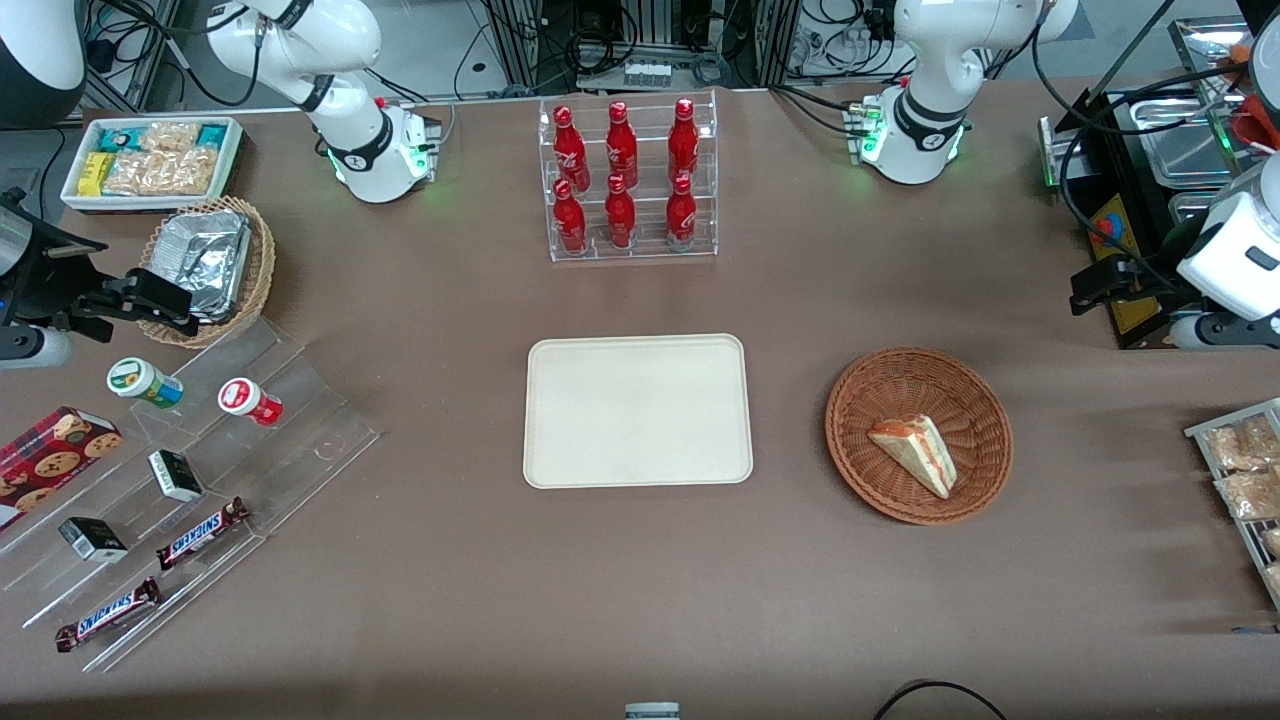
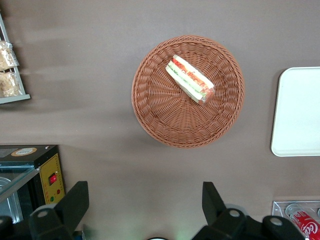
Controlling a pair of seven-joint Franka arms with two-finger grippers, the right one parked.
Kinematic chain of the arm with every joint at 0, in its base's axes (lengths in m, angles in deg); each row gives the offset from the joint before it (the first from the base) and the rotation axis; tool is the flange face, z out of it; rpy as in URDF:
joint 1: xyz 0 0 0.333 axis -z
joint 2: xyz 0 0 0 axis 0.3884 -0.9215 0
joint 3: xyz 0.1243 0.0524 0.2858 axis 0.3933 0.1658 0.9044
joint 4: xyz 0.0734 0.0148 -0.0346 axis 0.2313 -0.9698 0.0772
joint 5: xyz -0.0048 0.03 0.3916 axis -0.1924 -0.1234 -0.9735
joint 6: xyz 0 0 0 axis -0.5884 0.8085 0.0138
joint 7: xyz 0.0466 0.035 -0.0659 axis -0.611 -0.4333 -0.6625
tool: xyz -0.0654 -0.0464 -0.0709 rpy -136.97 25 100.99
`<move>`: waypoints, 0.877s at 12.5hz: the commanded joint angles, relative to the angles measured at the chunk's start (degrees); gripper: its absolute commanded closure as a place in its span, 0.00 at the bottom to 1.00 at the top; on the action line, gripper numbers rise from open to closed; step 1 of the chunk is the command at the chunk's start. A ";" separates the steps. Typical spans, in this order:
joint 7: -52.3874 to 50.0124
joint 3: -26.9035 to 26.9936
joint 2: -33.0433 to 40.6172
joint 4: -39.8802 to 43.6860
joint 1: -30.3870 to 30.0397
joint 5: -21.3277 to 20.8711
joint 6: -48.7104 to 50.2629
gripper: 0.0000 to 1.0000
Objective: Place sandwich from basket to tray
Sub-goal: 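Move the left gripper over the wicker basket toward the sandwich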
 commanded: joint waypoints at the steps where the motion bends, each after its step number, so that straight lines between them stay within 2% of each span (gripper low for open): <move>1: 0.95 0.27 0.30 0.63 0.14 1.05 0.61 0.00; 5: -1.15 0.19 -3.21 0.45 0.23 0.00 -1.06 0.00; 9: -18.08 0.10 -8.57 -0.69 0.41 0.35 -7.90 0.00; 11: -26.25 0.10 -9.20 -4.27 2.24 0.09 -13.86 0.00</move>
